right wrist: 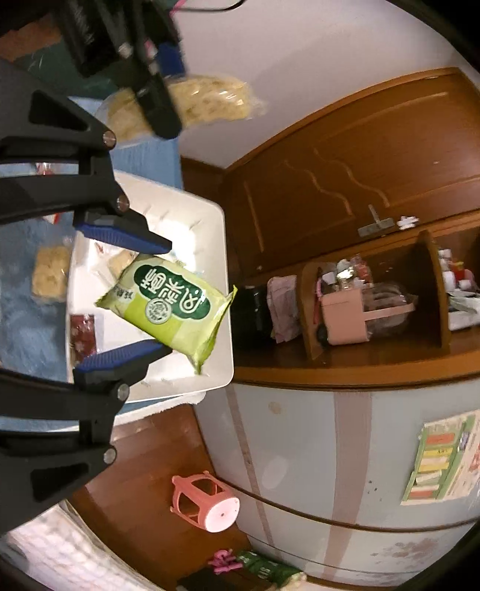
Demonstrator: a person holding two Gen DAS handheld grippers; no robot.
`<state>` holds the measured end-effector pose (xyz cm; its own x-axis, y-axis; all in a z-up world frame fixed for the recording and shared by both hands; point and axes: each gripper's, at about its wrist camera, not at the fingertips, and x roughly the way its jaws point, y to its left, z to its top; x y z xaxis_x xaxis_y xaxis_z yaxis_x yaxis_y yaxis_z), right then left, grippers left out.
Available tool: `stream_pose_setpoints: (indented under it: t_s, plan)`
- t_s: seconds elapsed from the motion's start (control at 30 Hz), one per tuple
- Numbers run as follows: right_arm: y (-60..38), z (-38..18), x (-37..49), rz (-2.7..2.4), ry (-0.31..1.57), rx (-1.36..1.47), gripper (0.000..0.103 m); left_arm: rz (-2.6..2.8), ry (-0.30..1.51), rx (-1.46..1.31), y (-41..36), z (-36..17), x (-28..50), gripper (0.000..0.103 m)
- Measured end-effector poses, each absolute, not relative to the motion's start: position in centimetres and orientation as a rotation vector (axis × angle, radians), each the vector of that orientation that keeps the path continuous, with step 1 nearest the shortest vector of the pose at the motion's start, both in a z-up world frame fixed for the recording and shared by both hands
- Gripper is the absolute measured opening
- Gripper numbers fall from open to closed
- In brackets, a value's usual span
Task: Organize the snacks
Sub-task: 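Place both packs into the white tray and open both grippers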
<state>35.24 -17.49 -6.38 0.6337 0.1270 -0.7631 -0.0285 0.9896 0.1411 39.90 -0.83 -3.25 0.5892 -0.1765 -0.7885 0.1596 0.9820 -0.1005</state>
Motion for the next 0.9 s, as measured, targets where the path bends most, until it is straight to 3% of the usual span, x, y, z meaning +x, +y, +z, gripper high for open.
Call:
stream_pose_setpoints:
  t_s: [0.1, 0.13, 0.17, 0.23, 0.9]
  plan:
    - [-16.9, -8.3, 36.7, 0.083, 0.958, 0.069, 0.059, -0.199, 0.944, -0.003, -1.6, -4.7, 41.3, 0.062]
    - [-16.8, -9.0, 36.9, 0.083, 0.980, 0.055, 0.064, -0.196, 0.960, 0.004, -1.8, -5.1, 41.6, 0.070]
    - [-16.8, -9.3, 36.8, 0.081, 0.987, 0.045, 0.067, -0.192, 0.985, 0.012, -2.1, -5.7, 41.8, 0.085]
    - [-16.7, -9.7, 36.2, 0.083, 0.990, 0.033, 0.070, -0.170, 0.989, 0.013, -2.1, -6.3, 41.7, 0.091]
    - [-17.6, -7.6, 30.0, 0.138, 0.969, 0.048, 0.073, -0.112, 0.960, -0.022, -0.9, -6.0, 34.7, 0.091]
